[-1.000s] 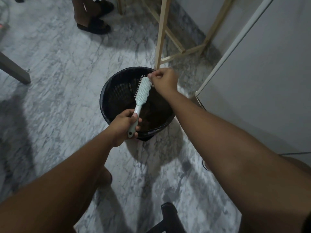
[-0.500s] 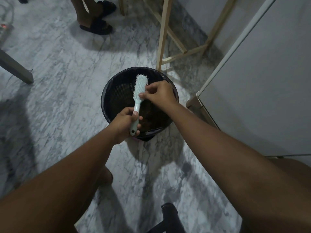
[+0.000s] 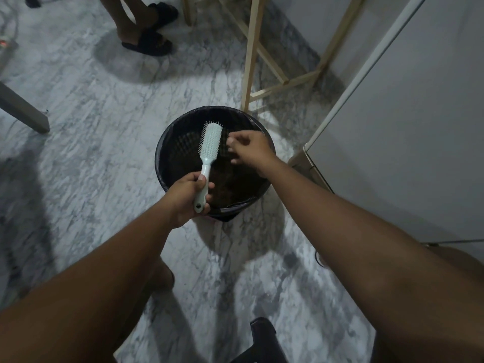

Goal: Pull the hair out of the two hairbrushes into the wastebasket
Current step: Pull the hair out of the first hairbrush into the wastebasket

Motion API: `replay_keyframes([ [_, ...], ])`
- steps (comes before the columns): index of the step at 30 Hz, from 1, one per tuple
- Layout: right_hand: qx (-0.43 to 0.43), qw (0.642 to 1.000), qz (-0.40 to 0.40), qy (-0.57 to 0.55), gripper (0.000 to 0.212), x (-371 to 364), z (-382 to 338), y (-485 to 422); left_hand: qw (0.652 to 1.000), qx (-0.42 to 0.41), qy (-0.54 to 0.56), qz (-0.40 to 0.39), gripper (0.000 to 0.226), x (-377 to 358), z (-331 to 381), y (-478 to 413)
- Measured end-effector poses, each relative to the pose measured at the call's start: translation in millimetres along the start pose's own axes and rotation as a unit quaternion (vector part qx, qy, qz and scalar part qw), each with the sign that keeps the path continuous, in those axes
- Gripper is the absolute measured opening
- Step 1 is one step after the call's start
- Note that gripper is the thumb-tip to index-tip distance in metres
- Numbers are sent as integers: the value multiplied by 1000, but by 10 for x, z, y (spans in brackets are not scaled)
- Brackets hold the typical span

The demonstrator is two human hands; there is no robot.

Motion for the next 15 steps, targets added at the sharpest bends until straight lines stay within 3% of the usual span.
replay_keyframes([
  [2,-39,995,-93,-25,57,-161,61,79,1000,6,19,-12,14,-72,18,22],
  [4,-35,988,-145,-28,55,-241,73,103,999,7,25,-24,15,-157,48,60],
  [6,-18,991,-133,0,42,-216,61,91,999,2,23,-29,15,-212,87,90],
  [9,68,990,-72,97,60,-135,-22,31,1000,-4,16,-23,16,-202,122,80],
  [11,122,979,-49,156,55,-103,-79,36,1000,-4,9,-22,18,-184,117,62],
  [15,133,973,-8,191,45,-60,-152,70,1000,-7,7,-15,17,-180,96,48],
])
Point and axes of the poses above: each hand's wrist, its own y-axis away from the middle knuckle, its own x-axis out of the back of the hand, z = x × y, the point moved 8 cm from there along -y, towards the middle knuckle, and after that the axes turned 9 degrees about z, right-handed, at the moved point
